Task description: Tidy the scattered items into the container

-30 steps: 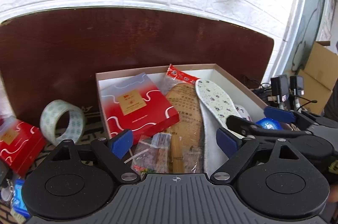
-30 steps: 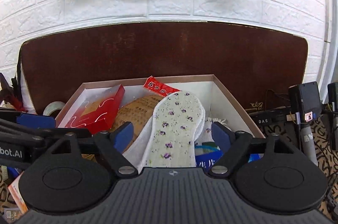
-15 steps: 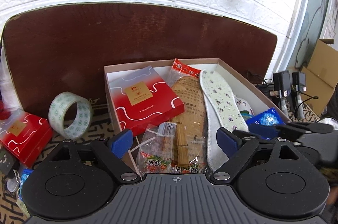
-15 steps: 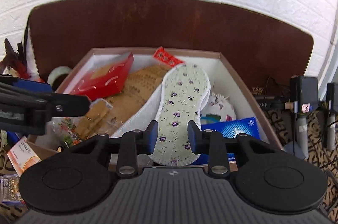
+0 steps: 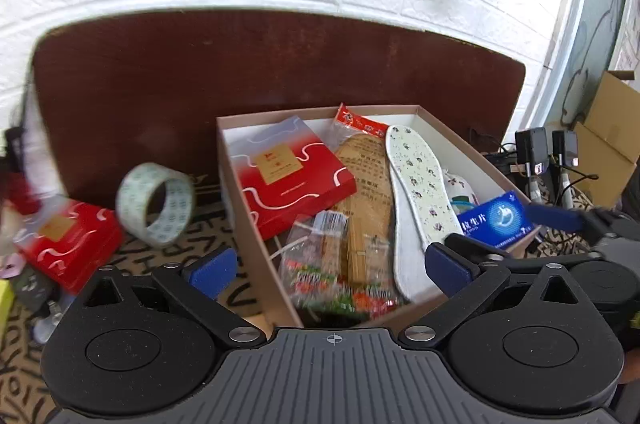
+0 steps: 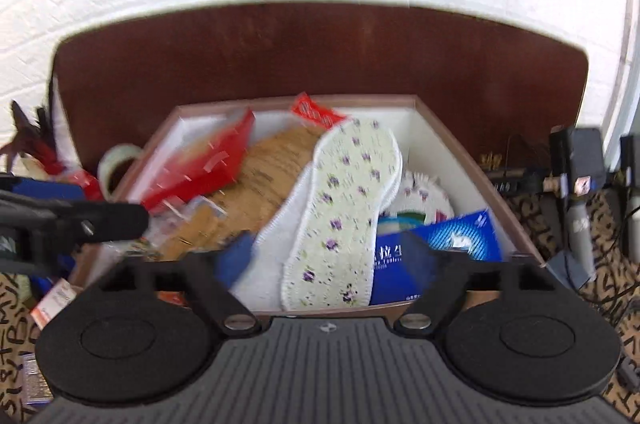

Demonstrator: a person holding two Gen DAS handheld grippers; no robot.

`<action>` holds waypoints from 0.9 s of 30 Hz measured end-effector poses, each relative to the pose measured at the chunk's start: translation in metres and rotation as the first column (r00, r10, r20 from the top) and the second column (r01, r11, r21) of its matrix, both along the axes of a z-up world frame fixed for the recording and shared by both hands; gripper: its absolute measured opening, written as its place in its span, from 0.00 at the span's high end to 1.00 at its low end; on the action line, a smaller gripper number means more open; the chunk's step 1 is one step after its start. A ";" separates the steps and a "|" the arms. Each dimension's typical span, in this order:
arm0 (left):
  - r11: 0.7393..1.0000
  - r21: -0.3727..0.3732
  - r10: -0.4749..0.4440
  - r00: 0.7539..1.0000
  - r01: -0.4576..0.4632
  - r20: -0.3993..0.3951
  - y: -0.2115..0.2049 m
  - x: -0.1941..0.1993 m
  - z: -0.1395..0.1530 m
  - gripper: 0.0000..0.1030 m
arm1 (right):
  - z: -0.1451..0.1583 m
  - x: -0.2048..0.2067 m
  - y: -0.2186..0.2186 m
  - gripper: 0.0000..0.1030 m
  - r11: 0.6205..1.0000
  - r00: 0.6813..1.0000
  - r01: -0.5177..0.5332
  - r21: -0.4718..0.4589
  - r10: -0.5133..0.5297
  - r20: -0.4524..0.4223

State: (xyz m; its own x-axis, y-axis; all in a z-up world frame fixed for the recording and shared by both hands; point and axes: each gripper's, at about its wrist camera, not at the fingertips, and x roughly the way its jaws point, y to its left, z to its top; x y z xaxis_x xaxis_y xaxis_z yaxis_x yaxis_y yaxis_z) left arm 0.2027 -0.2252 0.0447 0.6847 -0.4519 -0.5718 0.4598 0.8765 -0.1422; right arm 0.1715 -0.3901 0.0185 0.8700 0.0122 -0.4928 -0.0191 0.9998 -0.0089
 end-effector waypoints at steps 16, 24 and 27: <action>0.995 -0.003 0.095 0.995 -0.095 -0.030 0.021 -0.135 -0.001 0.00 | 0.030 -0.153 -0.001 0.01 0.989 0.996 -0.093 -0.116 0.092 -0.017; 0.996 0.042 0.073 0.996 -0.075 0.054 0.015 -0.175 0.008 0.00 | 0.025 -0.196 0.003 0.01 0.982 0.994 -0.111 -0.151 0.107 -0.036; 0.997 0.046 0.056 0.996 -0.059 0.067 0.013 -0.181 0.010 0.00 | 0.026 -0.205 0.000 0.01 0.984 0.995 -0.103 -0.143 0.100 -0.030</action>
State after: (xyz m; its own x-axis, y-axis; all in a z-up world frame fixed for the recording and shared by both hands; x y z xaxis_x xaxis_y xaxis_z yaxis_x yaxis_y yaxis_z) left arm 0.0215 -0.2124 0.0546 0.7456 -0.3835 -0.5450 0.4151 0.9070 -0.0702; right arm -0.0340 -0.3897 0.0444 0.8564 0.0273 -0.5157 -0.1225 0.9808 -0.1515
